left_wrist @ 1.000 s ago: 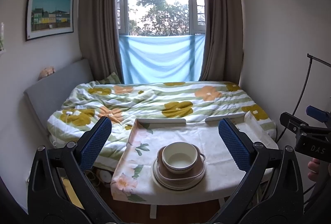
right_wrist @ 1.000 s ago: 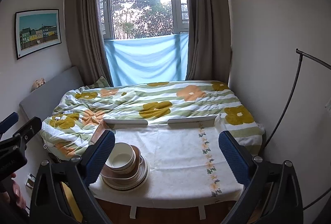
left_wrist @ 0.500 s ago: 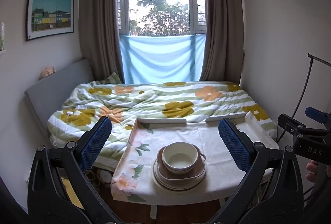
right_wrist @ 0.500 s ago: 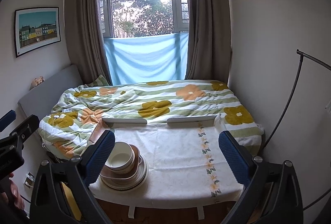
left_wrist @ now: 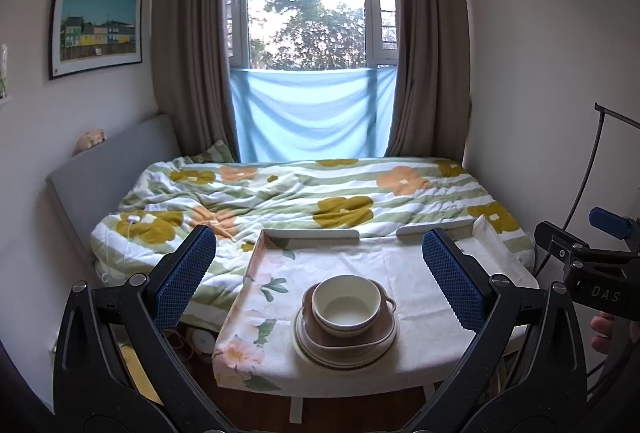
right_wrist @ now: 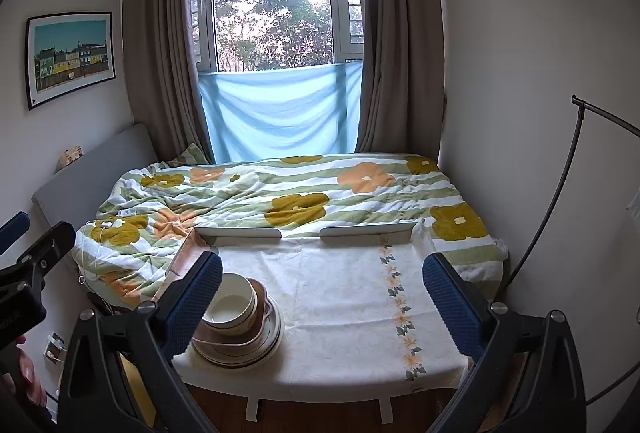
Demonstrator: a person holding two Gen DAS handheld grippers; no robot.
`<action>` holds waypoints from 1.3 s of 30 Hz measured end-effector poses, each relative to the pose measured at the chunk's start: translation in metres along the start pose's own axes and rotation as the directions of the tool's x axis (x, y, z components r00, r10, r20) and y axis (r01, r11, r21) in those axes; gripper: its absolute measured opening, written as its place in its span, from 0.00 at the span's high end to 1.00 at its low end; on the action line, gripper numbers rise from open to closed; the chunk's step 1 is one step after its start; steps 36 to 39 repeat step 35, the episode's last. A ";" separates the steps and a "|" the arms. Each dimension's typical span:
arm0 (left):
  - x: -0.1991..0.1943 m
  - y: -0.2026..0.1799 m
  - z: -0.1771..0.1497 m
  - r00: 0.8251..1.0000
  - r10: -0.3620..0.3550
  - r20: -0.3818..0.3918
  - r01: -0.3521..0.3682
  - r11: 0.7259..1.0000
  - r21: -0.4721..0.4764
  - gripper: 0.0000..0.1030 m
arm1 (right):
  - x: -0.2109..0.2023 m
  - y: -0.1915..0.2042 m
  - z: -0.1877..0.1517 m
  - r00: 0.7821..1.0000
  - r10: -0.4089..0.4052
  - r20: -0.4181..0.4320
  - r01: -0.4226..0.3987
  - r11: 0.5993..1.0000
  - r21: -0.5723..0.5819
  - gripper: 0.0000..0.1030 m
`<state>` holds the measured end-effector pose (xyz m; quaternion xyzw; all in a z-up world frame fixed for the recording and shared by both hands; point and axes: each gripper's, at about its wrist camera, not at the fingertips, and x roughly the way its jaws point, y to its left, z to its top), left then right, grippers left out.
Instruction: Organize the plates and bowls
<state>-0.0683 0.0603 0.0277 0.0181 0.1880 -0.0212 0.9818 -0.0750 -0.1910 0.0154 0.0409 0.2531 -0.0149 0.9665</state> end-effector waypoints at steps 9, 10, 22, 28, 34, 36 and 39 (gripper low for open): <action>0.000 0.001 0.000 1.000 0.001 0.000 -0.001 1.000 -0.001 0.00 | -0.001 0.001 -0.002 1.000 0.001 -0.007 -0.001 1.000 0.002 0.03; 0.001 0.001 0.000 1.000 0.003 0.000 -0.003 1.000 -0.001 0.00 | -0.001 0.001 -0.003 1.000 0.001 -0.006 -0.001 1.000 0.002 0.03; 0.002 0.003 0.000 1.000 0.016 0.010 -0.016 1.000 -0.019 0.00 | 0.000 0.003 -0.003 1.000 0.003 -0.009 -0.003 1.000 0.001 0.03; 0.003 -0.001 0.000 0.998 0.053 0.030 -0.053 0.999 0.004 0.00 | 0.001 0.004 -0.003 1.000 0.004 -0.011 -0.004 1.000 0.001 0.03; 0.012 -0.001 -0.003 0.999 0.031 0.021 -0.031 0.999 -0.009 0.00 | 0.014 0.010 -0.005 0.999 0.017 -0.042 -0.017 1.000 0.001 0.03; 0.014 -0.001 -0.004 0.999 0.028 0.020 -0.028 1.000 -0.009 0.00 | 0.017 0.011 -0.006 0.999 0.019 -0.050 -0.019 1.000 0.001 0.03; 0.014 -0.001 -0.004 0.999 0.028 0.020 -0.028 1.000 -0.009 0.00 | 0.017 0.011 -0.006 0.999 0.019 -0.050 -0.019 1.000 0.001 0.03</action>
